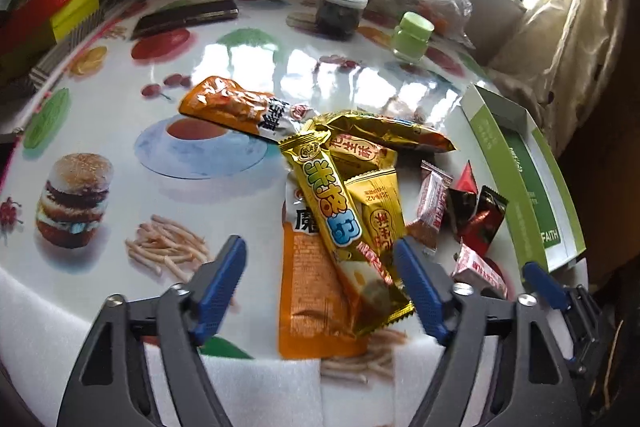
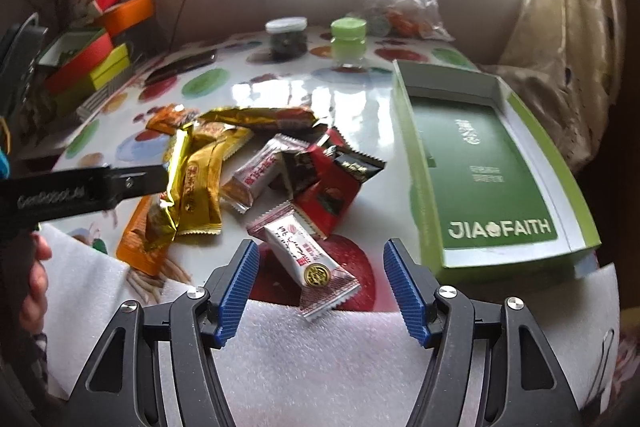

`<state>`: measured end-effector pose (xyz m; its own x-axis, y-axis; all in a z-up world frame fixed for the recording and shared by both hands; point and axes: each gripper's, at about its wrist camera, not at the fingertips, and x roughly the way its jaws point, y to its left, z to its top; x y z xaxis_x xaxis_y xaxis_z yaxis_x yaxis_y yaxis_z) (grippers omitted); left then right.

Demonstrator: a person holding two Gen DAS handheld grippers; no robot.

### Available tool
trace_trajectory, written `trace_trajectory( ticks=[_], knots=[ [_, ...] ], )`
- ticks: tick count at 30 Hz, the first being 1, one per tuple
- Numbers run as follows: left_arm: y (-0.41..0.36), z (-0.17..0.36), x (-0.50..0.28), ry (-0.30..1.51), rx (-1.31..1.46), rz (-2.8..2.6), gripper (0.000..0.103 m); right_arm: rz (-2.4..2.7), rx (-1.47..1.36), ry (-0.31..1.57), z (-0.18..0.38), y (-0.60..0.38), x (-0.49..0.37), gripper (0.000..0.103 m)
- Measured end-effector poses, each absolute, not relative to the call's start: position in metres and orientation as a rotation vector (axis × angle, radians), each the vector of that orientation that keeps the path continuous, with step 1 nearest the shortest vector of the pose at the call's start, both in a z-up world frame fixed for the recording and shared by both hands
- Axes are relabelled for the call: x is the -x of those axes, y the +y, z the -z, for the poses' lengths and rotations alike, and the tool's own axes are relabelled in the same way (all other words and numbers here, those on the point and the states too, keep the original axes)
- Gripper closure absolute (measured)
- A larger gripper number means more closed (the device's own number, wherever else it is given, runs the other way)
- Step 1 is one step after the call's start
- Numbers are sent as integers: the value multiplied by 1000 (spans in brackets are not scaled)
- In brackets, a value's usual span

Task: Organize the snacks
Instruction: 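Grasp the yellow wafer bar with the left tool while the right tool grasps the white candy packet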

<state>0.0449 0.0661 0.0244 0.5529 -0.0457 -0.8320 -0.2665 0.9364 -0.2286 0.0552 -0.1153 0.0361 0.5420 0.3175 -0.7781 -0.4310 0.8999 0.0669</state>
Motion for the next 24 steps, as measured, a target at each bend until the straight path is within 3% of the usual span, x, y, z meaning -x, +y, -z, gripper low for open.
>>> trace_trajectory(
  ticks=[6, 18, 24],
  knots=[
    [66, -18, -53, 1004, 362, -138, 45, -466, 149, 927, -28, -111, -61, 47],
    [71, -13, -59, 1006, 419, -131, 56, -477, 155, 946, -23, -106, -63, 67],
    [73, -16, -61, 991, 408, -135, 72, -481, 136, 949, -24, -107, -64, 76]
  ],
)
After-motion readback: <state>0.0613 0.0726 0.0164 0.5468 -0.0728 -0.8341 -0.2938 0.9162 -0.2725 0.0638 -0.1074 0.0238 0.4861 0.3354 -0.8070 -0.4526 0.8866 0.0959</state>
